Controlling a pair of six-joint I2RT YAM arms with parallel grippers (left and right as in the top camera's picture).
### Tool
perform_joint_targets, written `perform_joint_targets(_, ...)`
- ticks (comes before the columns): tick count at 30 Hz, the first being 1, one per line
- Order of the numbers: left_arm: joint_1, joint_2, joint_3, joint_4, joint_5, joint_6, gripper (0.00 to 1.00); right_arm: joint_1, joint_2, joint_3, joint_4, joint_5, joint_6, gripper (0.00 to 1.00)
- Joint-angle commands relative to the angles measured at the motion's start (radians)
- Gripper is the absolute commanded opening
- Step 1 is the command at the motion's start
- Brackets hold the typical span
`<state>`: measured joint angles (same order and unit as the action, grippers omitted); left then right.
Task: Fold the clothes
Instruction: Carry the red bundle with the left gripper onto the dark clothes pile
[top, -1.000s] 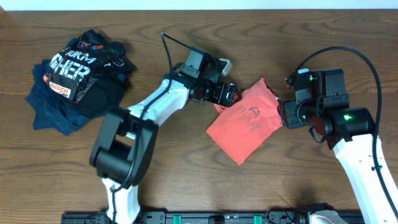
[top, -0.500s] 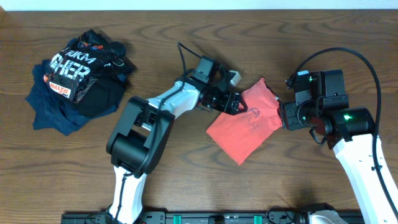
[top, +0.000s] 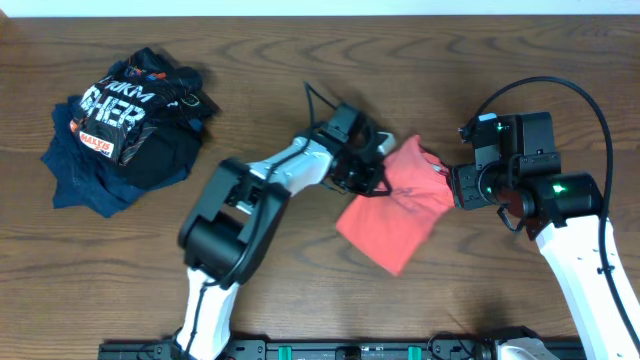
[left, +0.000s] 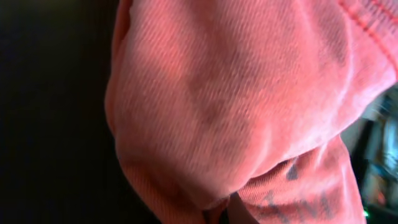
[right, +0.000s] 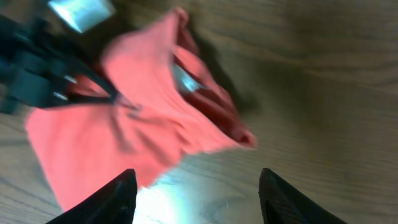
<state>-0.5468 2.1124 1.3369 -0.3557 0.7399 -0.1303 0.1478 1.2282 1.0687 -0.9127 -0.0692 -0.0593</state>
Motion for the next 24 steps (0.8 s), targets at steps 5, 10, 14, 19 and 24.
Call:
perform_joint_targets(5,0.144,-0.331,-0.009,-0.17,-0.502,0.073,0.06,-0.01,-0.005,0.009,0.0,0.022,-0.006,0.61)
perform_joint_targets(10,0.24,-0.507,-0.009,-0.205,-0.721,0.215,0.06,-0.01,-0.005,0.009,-0.002,0.029,-0.006,0.61)
perform_joint_targets(14,0.336,-0.603,-0.009,-0.188,-0.81,0.281,0.06,-0.01,-0.005,0.009,-0.002,0.029,-0.006,0.61)
perform_joint_targets(19,0.507,-0.65,-0.009,-0.11,-0.83,0.28,0.06,-0.01,-0.005,0.009,-0.006,0.029,-0.006,0.61)
perform_joint_targets(24,0.66,-0.635,-0.009,-0.018,-0.83,0.275,0.06,-0.01,-0.005,0.009,-0.008,0.029,-0.006,0.61)
